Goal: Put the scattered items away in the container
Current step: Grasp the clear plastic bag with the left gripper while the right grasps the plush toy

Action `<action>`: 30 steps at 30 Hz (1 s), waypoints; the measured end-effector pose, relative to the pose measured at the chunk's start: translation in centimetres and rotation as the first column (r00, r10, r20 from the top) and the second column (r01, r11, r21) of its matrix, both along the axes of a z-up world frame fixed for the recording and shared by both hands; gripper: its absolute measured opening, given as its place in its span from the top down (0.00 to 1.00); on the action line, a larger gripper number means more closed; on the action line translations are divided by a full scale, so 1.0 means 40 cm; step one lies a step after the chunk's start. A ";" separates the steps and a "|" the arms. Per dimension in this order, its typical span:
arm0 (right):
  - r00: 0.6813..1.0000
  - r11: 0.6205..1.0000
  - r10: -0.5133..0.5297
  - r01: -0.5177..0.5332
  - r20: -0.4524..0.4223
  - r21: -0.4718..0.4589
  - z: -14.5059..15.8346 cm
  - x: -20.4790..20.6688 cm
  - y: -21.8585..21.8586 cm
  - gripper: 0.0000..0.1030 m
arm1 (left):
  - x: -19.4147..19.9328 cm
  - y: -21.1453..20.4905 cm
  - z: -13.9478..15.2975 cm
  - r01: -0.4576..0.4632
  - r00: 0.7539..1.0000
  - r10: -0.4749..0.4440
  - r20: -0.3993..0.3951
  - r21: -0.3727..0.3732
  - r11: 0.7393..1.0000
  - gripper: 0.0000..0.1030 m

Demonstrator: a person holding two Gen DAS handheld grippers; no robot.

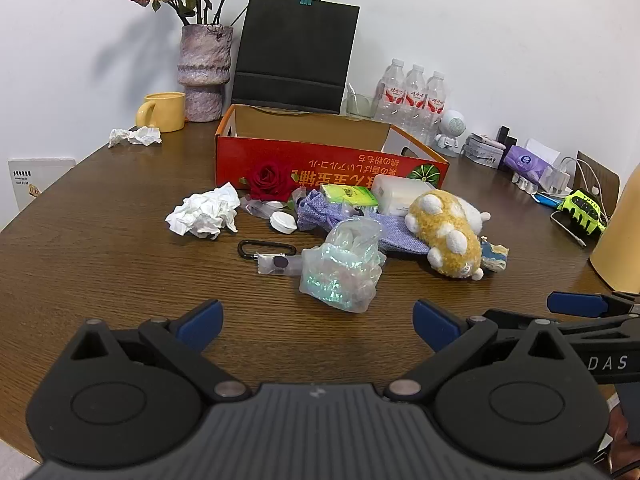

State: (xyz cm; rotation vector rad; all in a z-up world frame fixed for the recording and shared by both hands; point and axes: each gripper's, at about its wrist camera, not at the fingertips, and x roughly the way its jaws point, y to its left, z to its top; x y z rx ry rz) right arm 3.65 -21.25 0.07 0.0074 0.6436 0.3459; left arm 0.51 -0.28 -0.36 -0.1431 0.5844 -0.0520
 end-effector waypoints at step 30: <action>0.999 0.998 0.008 -0.005 0.042 -0.064 -0.004 0.159 -0.016 0.08 | 0.133 -0.042 -0.009 0.075 0.997 -0.074 -0.012 0.071 0.995 0.02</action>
